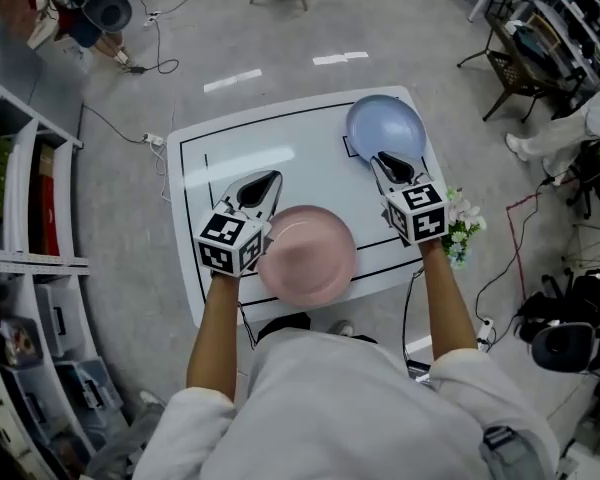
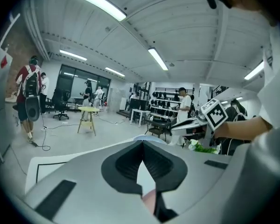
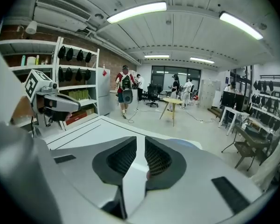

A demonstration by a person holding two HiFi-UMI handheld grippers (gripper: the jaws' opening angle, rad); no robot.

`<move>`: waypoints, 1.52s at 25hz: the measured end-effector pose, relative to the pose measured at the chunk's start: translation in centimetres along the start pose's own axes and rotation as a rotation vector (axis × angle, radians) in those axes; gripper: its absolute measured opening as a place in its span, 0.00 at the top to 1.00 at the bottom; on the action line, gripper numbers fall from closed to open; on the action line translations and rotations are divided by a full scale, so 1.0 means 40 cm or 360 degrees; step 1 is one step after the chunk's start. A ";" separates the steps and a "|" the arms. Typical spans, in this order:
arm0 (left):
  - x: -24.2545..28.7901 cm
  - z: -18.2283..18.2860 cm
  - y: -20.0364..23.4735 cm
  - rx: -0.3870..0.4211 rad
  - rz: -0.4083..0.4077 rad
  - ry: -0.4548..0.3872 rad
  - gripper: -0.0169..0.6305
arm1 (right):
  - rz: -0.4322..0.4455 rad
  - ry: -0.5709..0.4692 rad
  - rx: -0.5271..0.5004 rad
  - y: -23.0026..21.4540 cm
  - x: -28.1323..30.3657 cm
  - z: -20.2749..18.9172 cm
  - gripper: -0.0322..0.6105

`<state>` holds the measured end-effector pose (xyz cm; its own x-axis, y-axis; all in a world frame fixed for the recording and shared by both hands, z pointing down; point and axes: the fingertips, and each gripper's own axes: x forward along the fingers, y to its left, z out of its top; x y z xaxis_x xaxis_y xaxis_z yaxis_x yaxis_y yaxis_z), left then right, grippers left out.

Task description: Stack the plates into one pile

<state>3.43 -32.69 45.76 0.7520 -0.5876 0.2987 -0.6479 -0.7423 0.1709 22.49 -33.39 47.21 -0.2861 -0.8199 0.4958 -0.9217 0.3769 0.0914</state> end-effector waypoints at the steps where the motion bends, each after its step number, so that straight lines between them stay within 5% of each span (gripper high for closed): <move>1: 0.012 -0.011 0.016 0.0021 -0.0002 0.0029 0.95 | 0.0007 0.0036 -0.0005 -0.006 0.037 -0.012 0.84; 11: 0.104 -0.106 0.168 0.0052 -0.0076 0.0210 0.95 | 0.0013 0.0504 -0.0133 -0.075 0.335 -0.202 0.72; 21: 0.105 -0.203 0.239 0.0012 -0.0096 0.0320 0.95 | 0.0024 0.0918 -0.0360 -0.115 0.456 -0.375 0.71; 38: 0.000 -0.234 0.219 0.0018 -0.0010 0.0301 0.95 | -0.0096 0.0886 -0.0634 -0.072 0.407 -0.351 0.89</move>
<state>-3.40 -36.19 56.04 0.7193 -0.5126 0.4688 -0.6409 -0.7501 0.1631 24.18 -41.77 67.14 0.0382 -0.5412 0.8400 -0.7346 0.5547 0.3908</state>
